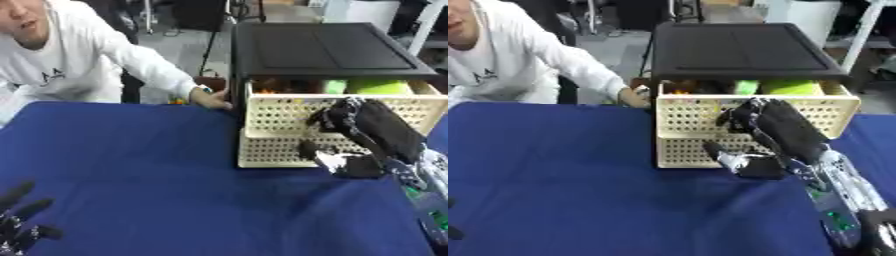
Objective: Pick up objects from table and place into drawer.
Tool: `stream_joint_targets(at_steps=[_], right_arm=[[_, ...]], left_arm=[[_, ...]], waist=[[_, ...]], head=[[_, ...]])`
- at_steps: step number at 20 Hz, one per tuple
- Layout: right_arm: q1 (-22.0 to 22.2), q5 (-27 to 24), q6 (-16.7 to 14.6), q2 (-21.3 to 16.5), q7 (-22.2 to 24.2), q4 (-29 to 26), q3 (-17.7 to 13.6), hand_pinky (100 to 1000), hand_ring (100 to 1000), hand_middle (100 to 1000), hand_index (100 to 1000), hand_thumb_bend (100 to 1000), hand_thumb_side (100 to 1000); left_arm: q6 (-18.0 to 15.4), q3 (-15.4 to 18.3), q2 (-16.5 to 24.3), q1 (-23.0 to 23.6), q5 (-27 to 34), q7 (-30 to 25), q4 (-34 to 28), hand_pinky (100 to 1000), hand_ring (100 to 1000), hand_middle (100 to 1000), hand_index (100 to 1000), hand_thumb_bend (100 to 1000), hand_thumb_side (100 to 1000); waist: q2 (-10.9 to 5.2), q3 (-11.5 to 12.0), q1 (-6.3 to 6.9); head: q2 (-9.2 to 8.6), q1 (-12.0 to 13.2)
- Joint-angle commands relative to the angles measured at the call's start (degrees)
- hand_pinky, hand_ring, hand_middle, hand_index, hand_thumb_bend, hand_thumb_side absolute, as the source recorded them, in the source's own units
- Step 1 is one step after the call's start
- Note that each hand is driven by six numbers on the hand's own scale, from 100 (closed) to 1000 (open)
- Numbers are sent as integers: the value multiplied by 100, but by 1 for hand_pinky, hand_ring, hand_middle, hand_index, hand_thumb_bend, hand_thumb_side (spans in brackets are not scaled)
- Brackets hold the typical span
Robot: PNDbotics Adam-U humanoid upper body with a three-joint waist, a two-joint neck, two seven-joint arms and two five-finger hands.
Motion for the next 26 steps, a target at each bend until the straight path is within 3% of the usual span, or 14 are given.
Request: stream_joint_targets(at_steps=[1,13,26], right_arm=[[121,83,-44,-293,-11,287,-95,217,293,322,642,390,1000],[227,-169,-288,-575,21,418,-252,233,311,338,629,411,1000],[-26,-295,-517,-403,200,450,-137,237,320,352,614,413,1000]], left_arm=[[-18,-26,6,-46,-26,-30,-75,538,795,866,819,100,1000],[-28,-29,-29,-41,-50,-52,-75,538,795,868,819,100,1000],[-11,-53,-67,-55,-84,-103,-75,538,795,869,819,100,1000]], waist=[[-42,-20,47],[-19,-60,83],[28,18,80]], head=[[-118,49],[-155,137],[-164,78]])
